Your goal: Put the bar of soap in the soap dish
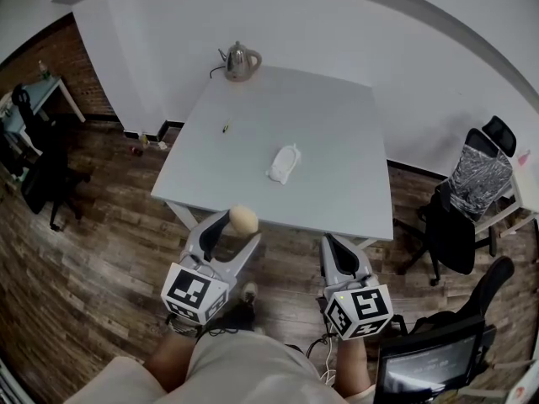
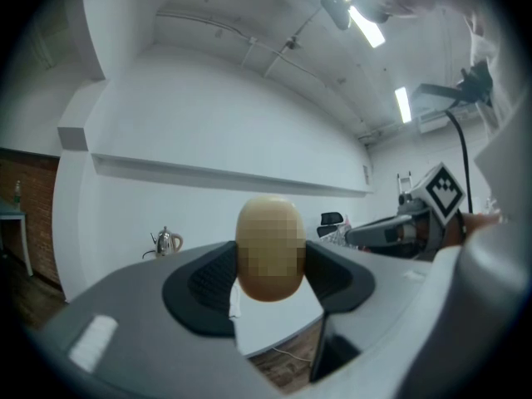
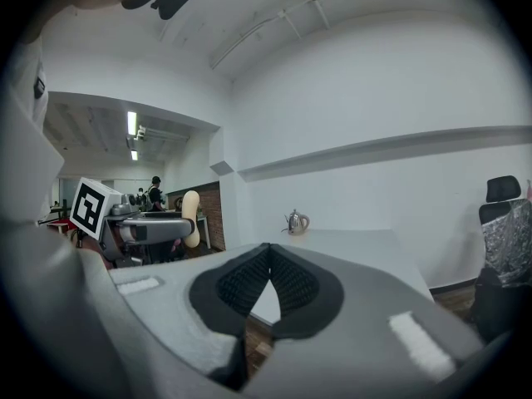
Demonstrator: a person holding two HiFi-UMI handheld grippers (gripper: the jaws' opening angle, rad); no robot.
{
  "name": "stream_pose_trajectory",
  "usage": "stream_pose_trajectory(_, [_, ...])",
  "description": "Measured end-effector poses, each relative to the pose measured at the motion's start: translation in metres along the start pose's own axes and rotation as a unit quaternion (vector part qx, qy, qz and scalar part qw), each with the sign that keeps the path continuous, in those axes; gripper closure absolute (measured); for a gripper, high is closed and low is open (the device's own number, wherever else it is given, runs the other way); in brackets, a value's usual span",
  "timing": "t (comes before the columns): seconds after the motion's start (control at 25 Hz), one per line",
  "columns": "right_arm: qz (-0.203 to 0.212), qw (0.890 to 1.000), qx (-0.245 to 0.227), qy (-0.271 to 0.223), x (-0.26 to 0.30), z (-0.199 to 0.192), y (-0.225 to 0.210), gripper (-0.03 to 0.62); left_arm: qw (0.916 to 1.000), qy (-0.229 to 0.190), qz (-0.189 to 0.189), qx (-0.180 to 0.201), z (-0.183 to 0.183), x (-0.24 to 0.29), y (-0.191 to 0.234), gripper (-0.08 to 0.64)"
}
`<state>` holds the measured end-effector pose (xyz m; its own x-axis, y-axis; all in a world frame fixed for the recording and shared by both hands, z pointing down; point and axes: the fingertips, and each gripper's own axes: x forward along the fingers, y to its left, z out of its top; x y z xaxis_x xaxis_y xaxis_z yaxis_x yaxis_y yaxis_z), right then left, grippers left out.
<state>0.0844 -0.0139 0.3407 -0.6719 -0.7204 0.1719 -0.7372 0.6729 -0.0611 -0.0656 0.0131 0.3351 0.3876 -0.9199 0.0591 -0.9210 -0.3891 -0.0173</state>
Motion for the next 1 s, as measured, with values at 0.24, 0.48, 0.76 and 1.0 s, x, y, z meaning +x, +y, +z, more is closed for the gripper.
stream_pose_trajectory(0.24, [-0.001,1.000,-0.002,0.005,0.019,0.002,-0.009,0.591,1.0000,0.003,-0.001,-0.008,-0.005,0.017,0.015,0.293])
stream_pose_trajectory(0.48, [-0.007,1.000,-0.006,0.004,0.038,0.009,-0.011,0.591,0.9999,-0.001,-0.006,-0.010,-0.003,0.030,0.034,0.293])
stream_pose_trajectory(0.76, [-0.011,1.000,-0.006,0.009,0.061,0.012,-0.019,0.591,0.9998,-0.003,-0.012,-0.014,-0.003,0.050,0.053,0.293])
stream_pose_trajectory(1.0, [-0.016,1.000,-0.006,0.015,0.082,0.016,-0.025,0.591,0.9997,-0.001,-0.016,-0.018,-0.003,0.066,0.071,0.293])
